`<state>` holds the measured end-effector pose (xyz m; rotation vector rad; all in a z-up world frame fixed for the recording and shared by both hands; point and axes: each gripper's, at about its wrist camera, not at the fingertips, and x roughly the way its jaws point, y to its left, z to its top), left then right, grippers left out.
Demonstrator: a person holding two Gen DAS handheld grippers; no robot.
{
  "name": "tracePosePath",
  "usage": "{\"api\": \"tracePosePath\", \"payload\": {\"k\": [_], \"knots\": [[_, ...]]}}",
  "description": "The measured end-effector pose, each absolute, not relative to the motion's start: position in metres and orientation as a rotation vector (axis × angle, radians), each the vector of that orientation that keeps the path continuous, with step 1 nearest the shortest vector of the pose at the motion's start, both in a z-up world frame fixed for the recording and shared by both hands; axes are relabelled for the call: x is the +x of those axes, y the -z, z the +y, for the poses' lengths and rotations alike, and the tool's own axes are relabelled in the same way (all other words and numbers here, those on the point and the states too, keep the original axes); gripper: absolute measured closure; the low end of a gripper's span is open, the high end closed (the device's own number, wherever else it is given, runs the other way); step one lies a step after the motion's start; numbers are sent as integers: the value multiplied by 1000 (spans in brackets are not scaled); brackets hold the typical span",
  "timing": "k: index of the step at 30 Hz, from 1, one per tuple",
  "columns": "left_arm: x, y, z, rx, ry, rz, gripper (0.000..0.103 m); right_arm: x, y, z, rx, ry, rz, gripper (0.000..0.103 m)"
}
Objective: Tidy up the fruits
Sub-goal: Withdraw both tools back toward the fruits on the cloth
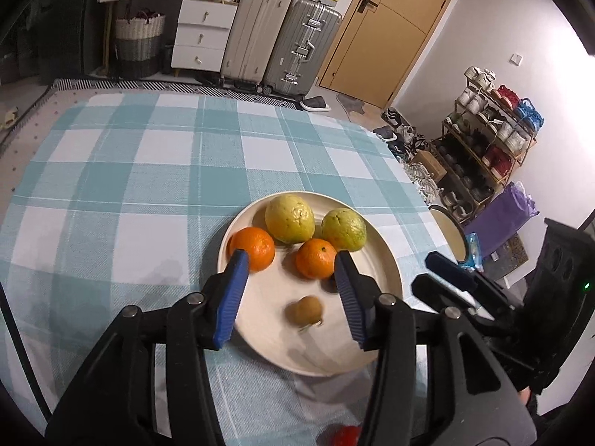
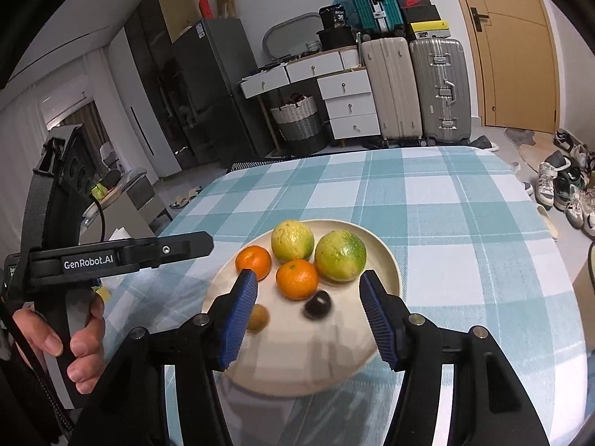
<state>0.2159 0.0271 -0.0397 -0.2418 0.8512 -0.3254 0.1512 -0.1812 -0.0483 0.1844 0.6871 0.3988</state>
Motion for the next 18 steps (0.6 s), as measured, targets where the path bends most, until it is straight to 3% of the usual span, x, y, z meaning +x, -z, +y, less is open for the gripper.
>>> {"api": "tracePosePath", "payload": {"k": [13, 18], "knots": [[149, 20, 22, -158, 282, 783, 39, 109, 26, -177, 152, -387, 640, 39], [132, 17, 21, -144, 260, 779, 27, 95, 18, -176, 144, -382, 614, 29]]}}
